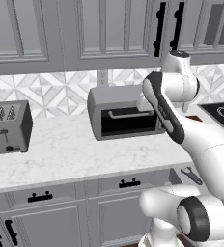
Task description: Place the appropriate cutting tool for cutting the carrot skin on the cutting board.
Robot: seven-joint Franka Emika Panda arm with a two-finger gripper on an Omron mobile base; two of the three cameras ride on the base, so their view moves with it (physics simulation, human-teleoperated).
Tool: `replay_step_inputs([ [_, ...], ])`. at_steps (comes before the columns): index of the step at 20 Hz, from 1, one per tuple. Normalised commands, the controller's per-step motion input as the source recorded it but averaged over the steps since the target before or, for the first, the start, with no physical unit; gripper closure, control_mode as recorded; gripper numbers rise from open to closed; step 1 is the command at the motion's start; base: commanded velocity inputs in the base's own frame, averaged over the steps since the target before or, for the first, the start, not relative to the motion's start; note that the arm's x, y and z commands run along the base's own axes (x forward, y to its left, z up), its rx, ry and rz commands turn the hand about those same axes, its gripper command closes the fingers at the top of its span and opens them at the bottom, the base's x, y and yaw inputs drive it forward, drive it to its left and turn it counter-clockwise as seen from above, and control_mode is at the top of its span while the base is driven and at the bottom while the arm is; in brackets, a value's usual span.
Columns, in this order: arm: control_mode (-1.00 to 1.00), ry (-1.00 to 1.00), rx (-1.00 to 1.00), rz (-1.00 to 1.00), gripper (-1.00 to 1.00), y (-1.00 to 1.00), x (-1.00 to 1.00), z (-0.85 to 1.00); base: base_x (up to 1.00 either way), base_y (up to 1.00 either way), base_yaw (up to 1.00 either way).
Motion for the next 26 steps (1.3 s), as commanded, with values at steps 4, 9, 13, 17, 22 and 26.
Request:
replay_step_inputs([
  [4, -1.0, 0.0, 0.0, -0.01, -1.0, -0.21, -0.25, -0.08, 0.0, 0.0, 0.0],
  [9, -1.0, 0.0, 0.0, -0.07, -1.0, -0.76, -0.49, -0.25, 0.0, 0.0, 0.0],
  [13, -1.0, 0.0, 0.0, -0.11, -1.0, -1.0, -0.36, -0.18, 0.0, 0.0, 0.0],
  [17, -1.0, 0.07, 0.0, -0.17, -1.0, -1.0, -0.11, -0.18, 0.0, 0.0, 0.0],
  [22, -1.0, 0.11, 0.0, -0.09, -1.0, -0.97, 0.0, -0.36, 0.0, 0.0, 0.0],
  [26, -1.0, 0.08, 0.0, -0.01, -1.0, -0.85, -0.06, -0.4, 0.0, 0.0, 0.0],
])
